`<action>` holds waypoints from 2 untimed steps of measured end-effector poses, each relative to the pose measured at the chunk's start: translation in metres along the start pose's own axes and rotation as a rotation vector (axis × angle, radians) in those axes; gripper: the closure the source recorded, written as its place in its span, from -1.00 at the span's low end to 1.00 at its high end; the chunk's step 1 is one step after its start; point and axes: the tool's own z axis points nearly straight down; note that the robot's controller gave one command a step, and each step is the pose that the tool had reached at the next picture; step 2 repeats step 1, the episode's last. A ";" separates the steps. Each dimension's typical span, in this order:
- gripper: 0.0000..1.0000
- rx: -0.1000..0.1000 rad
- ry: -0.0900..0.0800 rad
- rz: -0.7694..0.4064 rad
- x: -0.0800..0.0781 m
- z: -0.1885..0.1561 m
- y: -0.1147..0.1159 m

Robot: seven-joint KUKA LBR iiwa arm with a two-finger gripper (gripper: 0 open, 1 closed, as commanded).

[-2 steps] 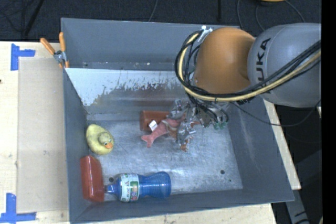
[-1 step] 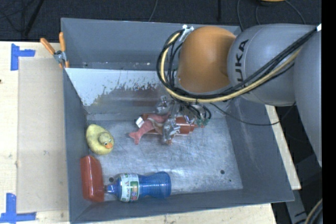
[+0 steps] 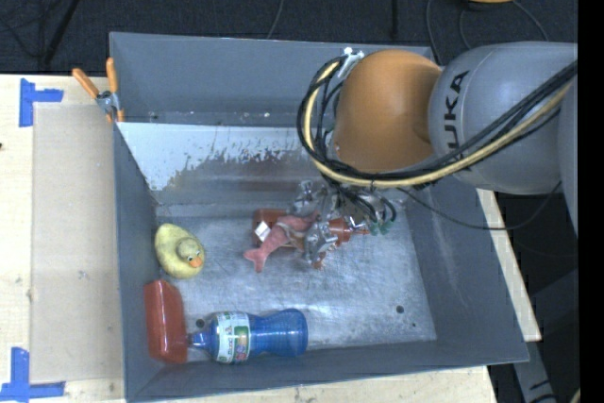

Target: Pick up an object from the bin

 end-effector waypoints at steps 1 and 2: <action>1.00 0.004 -0.006 0.009 -0.013 -0.064 -0.007; 1.00 0.004 -0.006 0.009 -0.013 -0.064 -0.007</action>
Offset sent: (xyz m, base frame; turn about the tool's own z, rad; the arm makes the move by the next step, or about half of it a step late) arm -0.0137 -0.0250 0.1150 -0.0135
